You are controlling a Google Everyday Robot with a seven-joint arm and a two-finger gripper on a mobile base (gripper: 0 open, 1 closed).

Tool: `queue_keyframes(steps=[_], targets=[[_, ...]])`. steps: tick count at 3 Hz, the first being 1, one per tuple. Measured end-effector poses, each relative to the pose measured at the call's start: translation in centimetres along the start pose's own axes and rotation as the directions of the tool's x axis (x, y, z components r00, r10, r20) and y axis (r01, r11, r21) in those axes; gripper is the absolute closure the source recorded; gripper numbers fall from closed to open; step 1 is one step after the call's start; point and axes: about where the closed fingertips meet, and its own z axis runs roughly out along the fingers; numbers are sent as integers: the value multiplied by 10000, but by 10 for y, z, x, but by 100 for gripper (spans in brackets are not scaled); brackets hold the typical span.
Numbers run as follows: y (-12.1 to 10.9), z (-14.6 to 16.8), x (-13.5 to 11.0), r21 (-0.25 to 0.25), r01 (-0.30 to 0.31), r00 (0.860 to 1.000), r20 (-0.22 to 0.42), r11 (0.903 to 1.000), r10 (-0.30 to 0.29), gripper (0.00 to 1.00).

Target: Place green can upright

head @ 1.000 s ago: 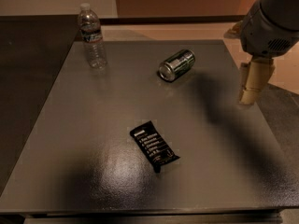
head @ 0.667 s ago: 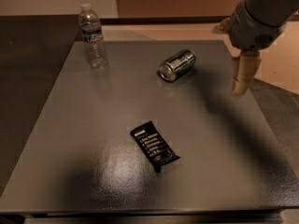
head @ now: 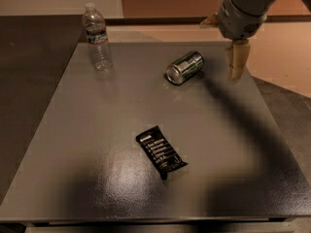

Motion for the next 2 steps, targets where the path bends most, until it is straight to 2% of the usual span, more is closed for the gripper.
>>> queue_keyframes(steps=[1,2], targets=[[-22,22,-3,-396,748,9972,1,9964,-748,0],[-37,45,-5,-730,1258,9913,-288,9894,-1282,0]])
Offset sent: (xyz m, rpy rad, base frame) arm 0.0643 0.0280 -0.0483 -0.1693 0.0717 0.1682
